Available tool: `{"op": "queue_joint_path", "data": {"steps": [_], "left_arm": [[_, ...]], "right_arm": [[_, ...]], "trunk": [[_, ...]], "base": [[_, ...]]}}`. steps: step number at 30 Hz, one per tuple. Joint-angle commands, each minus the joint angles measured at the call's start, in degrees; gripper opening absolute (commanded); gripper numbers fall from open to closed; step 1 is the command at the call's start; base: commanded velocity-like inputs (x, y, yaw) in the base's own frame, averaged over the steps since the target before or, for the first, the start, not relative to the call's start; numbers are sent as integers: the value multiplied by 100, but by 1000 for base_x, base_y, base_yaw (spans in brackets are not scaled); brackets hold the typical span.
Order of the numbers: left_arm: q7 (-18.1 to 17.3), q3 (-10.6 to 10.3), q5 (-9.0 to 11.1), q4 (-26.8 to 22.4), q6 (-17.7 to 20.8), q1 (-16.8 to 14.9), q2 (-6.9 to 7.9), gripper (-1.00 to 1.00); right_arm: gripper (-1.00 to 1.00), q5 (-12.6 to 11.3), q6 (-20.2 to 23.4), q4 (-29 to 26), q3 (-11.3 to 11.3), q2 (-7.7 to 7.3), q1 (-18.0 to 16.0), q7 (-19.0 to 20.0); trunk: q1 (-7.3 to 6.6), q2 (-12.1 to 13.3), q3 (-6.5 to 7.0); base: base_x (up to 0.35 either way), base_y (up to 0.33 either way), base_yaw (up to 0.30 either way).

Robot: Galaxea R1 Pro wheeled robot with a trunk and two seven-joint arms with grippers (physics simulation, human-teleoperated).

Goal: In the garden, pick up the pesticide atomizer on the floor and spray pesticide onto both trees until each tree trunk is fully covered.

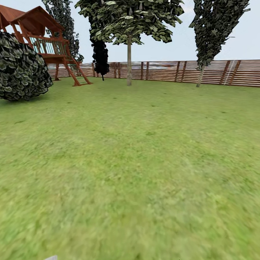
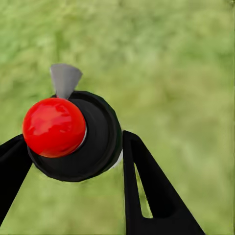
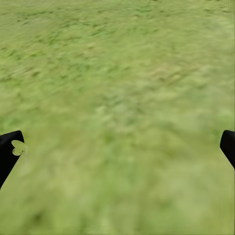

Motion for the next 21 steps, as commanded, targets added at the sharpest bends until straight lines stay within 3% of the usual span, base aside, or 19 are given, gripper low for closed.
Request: {"op": "queue_joint_path", "data": {"steps": [1,21], "left_arm": [[0,1,0,1,0,0,-1,-100],[0,1,0,5,7,0,0,-100]], "right_arm": [[100,1,0,0,0,0,0,0],[100,0,0,0,0,0,0,0]], "trunk": [[0,0,0],[0,0,0]], "base": [[338,0,0],[338,0,0]]}}
